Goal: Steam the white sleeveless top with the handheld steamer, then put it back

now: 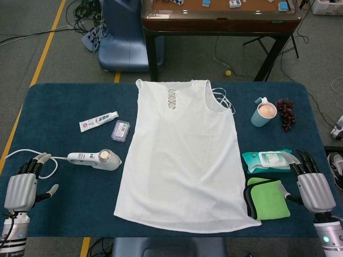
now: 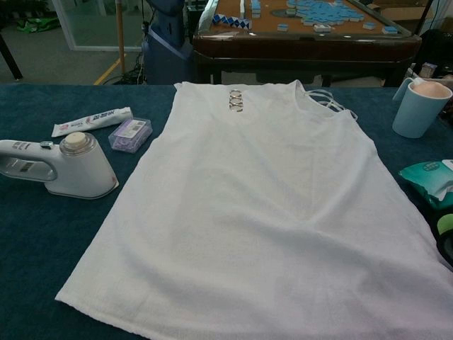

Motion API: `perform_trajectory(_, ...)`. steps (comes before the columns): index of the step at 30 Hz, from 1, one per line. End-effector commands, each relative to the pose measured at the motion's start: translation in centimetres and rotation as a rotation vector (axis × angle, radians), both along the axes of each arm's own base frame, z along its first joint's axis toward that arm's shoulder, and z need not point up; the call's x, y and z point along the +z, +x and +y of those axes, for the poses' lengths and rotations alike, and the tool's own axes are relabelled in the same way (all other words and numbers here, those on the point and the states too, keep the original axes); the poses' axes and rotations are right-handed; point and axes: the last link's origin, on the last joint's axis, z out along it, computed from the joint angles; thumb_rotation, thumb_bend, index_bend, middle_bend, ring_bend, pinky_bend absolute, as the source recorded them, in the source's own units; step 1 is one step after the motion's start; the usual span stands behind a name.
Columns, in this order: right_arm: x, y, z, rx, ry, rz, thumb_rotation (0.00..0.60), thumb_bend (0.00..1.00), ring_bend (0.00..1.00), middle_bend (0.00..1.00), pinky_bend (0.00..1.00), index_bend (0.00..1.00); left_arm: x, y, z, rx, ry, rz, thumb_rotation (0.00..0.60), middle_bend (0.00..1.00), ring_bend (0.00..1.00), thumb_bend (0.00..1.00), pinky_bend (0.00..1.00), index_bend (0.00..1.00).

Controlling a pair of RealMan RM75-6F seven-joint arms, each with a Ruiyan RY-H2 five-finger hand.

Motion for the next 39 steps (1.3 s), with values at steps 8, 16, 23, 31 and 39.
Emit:
perform_trajectory(8, 1.0, 0.9, -0.2, 0.041, -0.026, -0.009, 0.6, 0.33, 0.0, 0.18, 0.0, 0.03, 0.0, -0.1, 0.1, -0.004, -0.004, -0.003, 0.6, 0.17, 0.17, 0.15, 0.24, 0.18)
perform_trajectory(16, 3.8, 2.8, -1.3, 0.082, -0.079, 0.048, 0.6, 0.33, 0.0, 0.18, 0.0, 0.03, 0.0, 0.3, 1.2, -0.03, -0.013, -0.014, 0.6, 0.17, 0.17, 0.15, 0.24, 0.18)
perform_trajectory(23, 3.8, 3.7, -2.0, 0.085, -0.052, 0.064, 0.6, 0.33, 0.0, 0.18, 0.0, 0.03, -1.1, 1.3, 3.8, -0.069, -0.084, -0.017, 0.6, 0.17, 0.17, 0.15, 0.24, 0.18)
perform_trajectory(31, 3.4, 3.7, -2.2, 0.073, -0.027, 0.068, 0.6, 0.33, 0.0, 0.18, 0.0, 0.03, -3.6, 2.4, 7.5, -0.083, -0.171, -0.012, 0.6, 0.17, 0.17, 0.15, 0.24, 0.17)
perform_trajectory(39, 3.3, 3.2, -2.0, 0.052, -0.023, 0.068, 0.6, 0.33, 0.0, 0.18, 0.0, 0.03, -6.2, 2.3, 10.6, -0.059, -0.215, 0.015, 0.6, 0.17, 0.17, 0.15, 0.24, 0.18)
